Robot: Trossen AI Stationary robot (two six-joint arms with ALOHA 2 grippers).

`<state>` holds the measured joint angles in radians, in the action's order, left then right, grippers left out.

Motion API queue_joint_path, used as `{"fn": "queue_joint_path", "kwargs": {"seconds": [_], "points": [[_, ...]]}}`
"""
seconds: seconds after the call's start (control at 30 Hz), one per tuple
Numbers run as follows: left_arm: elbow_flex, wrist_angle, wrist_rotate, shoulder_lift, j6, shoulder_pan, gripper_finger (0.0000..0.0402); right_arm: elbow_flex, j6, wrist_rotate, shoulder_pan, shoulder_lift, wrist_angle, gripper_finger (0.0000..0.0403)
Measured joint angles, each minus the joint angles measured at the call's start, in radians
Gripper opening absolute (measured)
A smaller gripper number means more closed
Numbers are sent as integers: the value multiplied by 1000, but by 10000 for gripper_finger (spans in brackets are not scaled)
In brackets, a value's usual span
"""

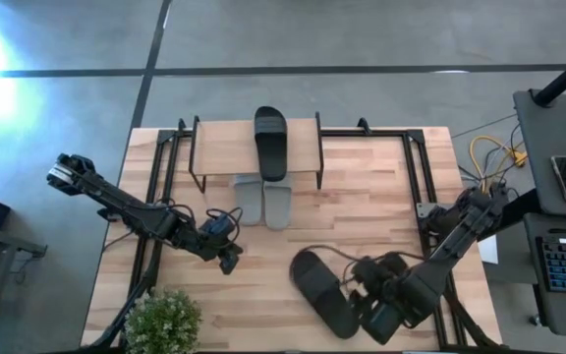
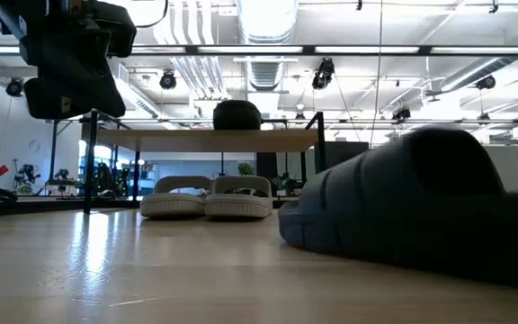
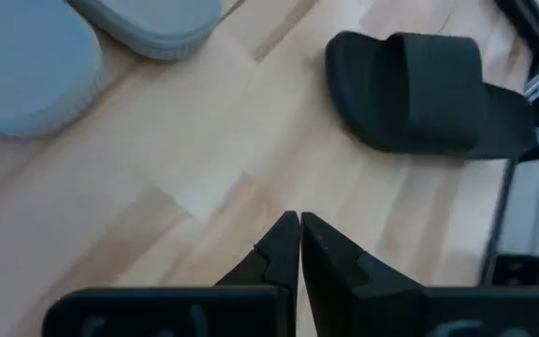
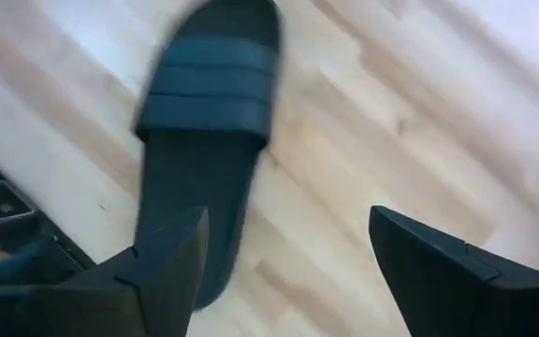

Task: Pick and place slides into the shelf
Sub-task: Put the black slide on the shelf

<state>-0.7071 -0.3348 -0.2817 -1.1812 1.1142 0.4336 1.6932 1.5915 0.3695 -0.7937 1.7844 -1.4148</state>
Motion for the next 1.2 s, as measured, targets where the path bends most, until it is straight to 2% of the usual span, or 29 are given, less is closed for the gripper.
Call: {"fn": "queue_joint_path", "kwargs": {"seconds": [0.1,0.17,0.3,0.37,0.47,0.6,0.7,0.8,0.9,1.03,1.2], "points": [[0,20,22,0,73,2,0,-114,183,-57,-2,-51,68,277],[0,51,32,0,114,7,0,-187,287,-57,-20,-82,114,268],[-6,262,65,-10,-1,28,0,-269,416,-51,-65,-111,151,253],[-53,260,67,-47,-50,28,0,-283,448,-51,-81,-113,143,249],[-185,82,44,-146,-122,4,0,-293,489,-56,-88,-114,117,247],[-444,-190,40,-329,-290,-16,0,-293,503,-63,-90,-114,124,250],[-640,-342,41,-460,-400,-18,0,-297,531,-104,-90,-116,127,250],[-771,-441,39,-551,-440,-21,0,-335,590,-138,-98,-116,149,243],[-823,-496,37,-583,-428,-22,0,-406,615,-138,-102,-116,285,230],[-816,-580,24,-564,-334,-16,0,-507,559,-124,-82,-112,517,206],[-759,-678,-47,-463,-188,31,0,-574,511,-89,-40,-102,567,159]]}}
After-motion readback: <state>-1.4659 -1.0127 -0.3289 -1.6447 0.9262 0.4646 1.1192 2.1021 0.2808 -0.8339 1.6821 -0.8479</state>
